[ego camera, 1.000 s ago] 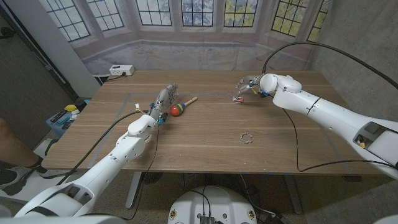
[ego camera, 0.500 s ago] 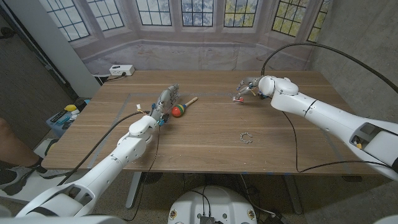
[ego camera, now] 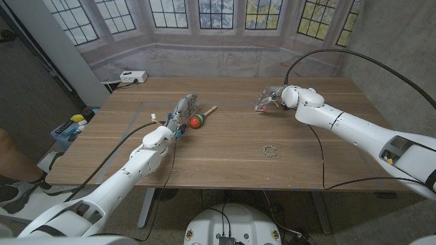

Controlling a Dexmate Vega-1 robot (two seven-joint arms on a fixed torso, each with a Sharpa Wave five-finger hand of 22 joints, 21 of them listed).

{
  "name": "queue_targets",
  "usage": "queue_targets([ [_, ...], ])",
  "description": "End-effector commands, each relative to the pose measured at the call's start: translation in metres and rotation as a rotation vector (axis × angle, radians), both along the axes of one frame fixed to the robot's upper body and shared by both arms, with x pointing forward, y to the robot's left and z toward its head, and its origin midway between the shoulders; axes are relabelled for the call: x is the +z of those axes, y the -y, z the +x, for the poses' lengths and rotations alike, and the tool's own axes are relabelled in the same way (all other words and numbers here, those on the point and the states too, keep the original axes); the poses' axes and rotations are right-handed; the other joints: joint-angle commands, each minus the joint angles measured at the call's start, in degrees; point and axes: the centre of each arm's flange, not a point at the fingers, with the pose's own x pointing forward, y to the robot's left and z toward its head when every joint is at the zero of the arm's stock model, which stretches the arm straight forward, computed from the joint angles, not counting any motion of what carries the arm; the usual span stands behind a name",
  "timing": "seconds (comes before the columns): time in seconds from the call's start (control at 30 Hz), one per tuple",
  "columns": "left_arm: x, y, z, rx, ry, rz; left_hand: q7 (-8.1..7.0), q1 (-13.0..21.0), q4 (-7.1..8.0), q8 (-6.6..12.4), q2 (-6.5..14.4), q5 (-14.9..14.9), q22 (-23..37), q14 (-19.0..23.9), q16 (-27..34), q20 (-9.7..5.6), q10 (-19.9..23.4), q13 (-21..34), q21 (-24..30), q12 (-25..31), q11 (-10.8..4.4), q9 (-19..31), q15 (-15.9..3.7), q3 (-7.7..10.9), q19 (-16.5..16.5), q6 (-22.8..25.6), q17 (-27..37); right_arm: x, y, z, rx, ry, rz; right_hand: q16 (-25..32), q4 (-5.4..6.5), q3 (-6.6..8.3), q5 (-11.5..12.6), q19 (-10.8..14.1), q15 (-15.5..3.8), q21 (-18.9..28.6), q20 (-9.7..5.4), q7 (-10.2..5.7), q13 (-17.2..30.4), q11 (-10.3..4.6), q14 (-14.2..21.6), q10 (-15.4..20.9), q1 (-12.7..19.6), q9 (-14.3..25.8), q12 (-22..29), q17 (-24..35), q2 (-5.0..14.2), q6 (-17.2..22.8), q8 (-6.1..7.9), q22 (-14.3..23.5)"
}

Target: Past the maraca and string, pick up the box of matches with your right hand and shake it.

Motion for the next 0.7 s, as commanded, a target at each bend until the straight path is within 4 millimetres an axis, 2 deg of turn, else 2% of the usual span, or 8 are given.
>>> queue_targets([
  [0.03, 0.004, 0.0001, -0.0014, 0.006, 0.009, 0.006, 0.03, 0.58, -0.26, 0.01, -0.03, 0.22, 0.22, -0.11, 0.1, 0.11, 0.16, 0.14, -0.19, -0.16, 0.27, 0.1, 0.36, 0.04, 0.49, 0.58, 0.33, -0.007, -0.0032, 0.0059, -0.008, -0.001, -0.006, 0.31, -0.1, 0.47, 0.34, 0.7, -0.41, 0.21, 0.11, -0.11, 0.02, -0.1, -0.2, 0.16, 0.74, 0.32, 0.39, 0.17, -0.05, 0.75, 0.4, 0.27],
  [0.7, 0.0053, -0.0004, 0.0004, 0.004, 0.007, 0.01, 0.0, 0.67, -0.3, 0.0, -0.01, 0.22, 0.22, -0.16, 0.09, 0.15, 0.09, 0.14, -0.18, -0.2, 0.44, 0.1, 0.36, -0.07, 0.42, 0.55, 0.34, -0.0094, -0.0034, 0.0119, -0.008, 0.015, -0.015, 0.58, -0.11, 0.84, 0.44, 1.96, -0.89, 0.42, -0.15, -0.04, -0.02, -0.39, 0.93, 1.79, 1.44, 0.44, 0.74, 0.1, -0.21, 4.39, 1.35, 0.27],
])
